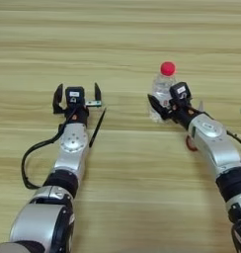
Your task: Move the objects on the table
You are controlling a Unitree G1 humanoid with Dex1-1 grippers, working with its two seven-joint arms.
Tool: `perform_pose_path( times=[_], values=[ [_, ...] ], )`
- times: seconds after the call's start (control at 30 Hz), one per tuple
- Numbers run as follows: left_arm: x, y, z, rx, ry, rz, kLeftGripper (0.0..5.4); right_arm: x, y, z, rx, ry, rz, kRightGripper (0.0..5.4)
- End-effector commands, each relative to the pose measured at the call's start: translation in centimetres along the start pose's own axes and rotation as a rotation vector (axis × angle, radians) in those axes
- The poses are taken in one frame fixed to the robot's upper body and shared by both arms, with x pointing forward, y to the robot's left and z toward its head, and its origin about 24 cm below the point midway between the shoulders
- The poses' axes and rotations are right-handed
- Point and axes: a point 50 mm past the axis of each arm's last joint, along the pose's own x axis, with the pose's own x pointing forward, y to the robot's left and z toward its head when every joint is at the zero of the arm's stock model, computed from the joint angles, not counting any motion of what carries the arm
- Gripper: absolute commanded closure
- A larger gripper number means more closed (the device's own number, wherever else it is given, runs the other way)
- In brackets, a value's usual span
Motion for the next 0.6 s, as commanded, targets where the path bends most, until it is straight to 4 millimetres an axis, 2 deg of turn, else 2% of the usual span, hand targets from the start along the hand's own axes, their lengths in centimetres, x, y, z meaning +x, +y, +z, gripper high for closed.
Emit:
perform_pose_path(
  times=[0.03, 0.1, 0.27, 0.6],
  values=[
    [-0.01, -0.09, 0.08, 0.001, -0.004, -0.001, 0.0, 0.28, 0.32, -0.21, 0.002, 0.011, 0.016, 2.17],
    [0.0, -0.08, 0.08, 0.001, -0.003, -0.001, 0.0, 0.29, 0.32, -0.25, 0.002, 0.011, 0.016, 2.17],
    [0.0, -0.06, 0.07, 0.001, -0.003, -0.001, 0.0, 0.27, 0.33, -0.3, 0.0, 0.011, 0.015, 1.42],
    [0.01, -0.12, 0.07, 0.0, -0.002, -0.001, 0.0, 0.05, 0.22, -0.4, -0.001, 0.011, 0.014, 0.4]
  ],
)
